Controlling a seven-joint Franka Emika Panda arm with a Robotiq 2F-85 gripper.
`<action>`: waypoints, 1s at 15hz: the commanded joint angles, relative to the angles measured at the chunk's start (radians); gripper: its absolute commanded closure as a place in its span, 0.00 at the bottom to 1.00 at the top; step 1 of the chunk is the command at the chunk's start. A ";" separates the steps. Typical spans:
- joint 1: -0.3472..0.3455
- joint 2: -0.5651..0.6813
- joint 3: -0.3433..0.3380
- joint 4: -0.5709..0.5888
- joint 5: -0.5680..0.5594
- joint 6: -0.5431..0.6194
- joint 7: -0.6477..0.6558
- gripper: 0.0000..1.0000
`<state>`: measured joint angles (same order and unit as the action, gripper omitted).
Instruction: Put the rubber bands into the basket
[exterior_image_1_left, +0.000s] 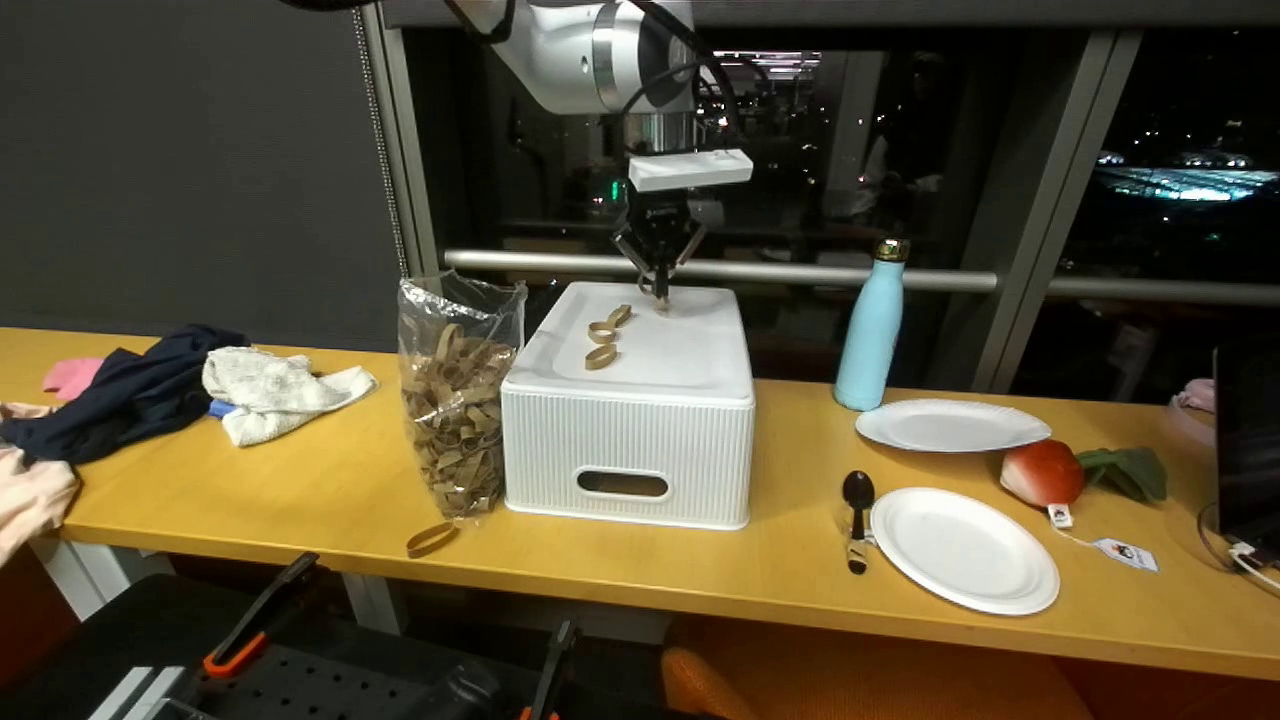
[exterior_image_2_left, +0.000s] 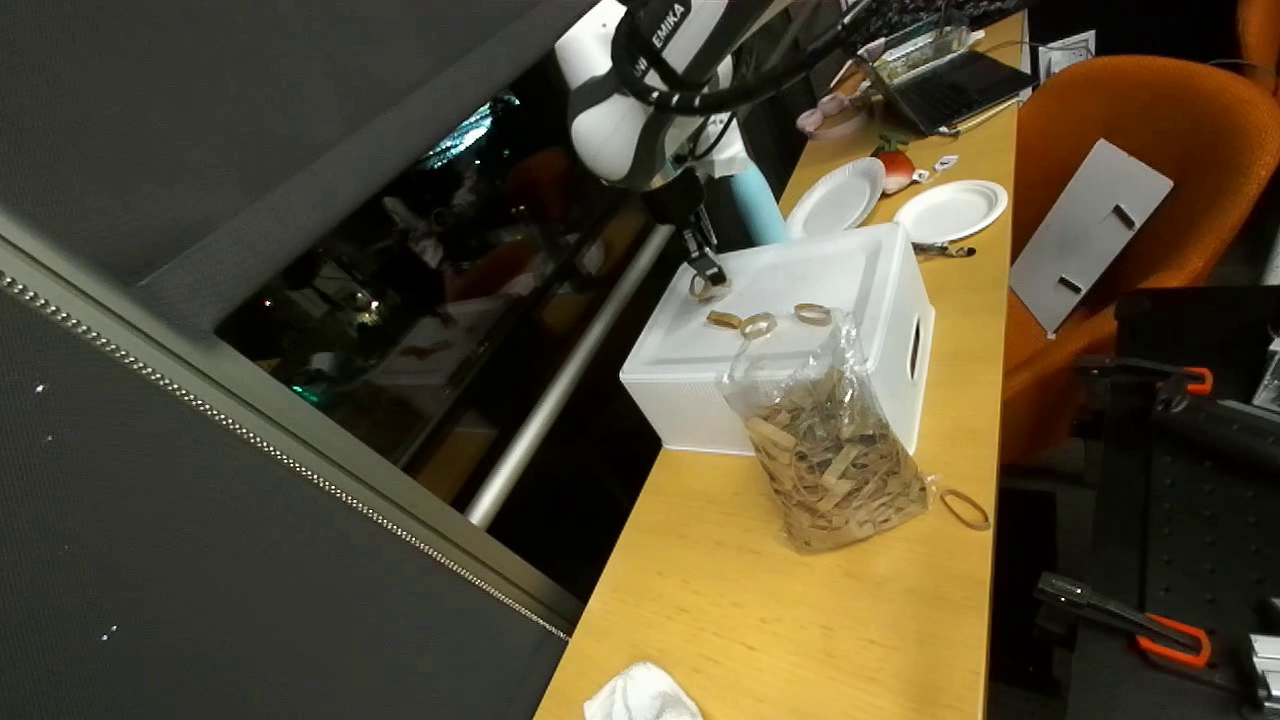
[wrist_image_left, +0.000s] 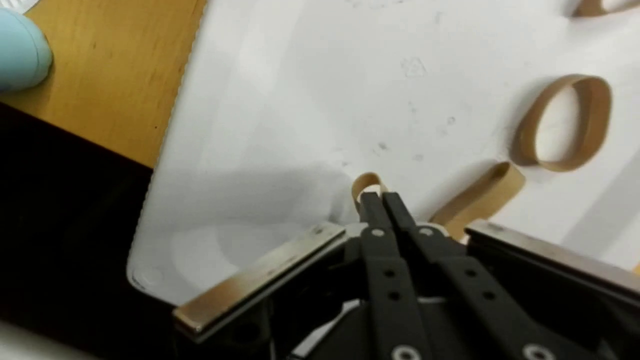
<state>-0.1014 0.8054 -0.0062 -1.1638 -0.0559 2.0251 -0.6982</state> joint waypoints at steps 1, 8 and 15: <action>0.029 -0.109 0.011 -0.077 -0.034 -0.049 0.046 0.99; 0.156 -0.385 -0.009 -0.382 -0.194 -0.059 0.284 0.99; 0.259 -0.577 0.044 -0.677 -0.350 -0.049 0.528 0.99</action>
<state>0.1394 0.3165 0.0142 -1.7031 -0.3497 1.9472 -0.2548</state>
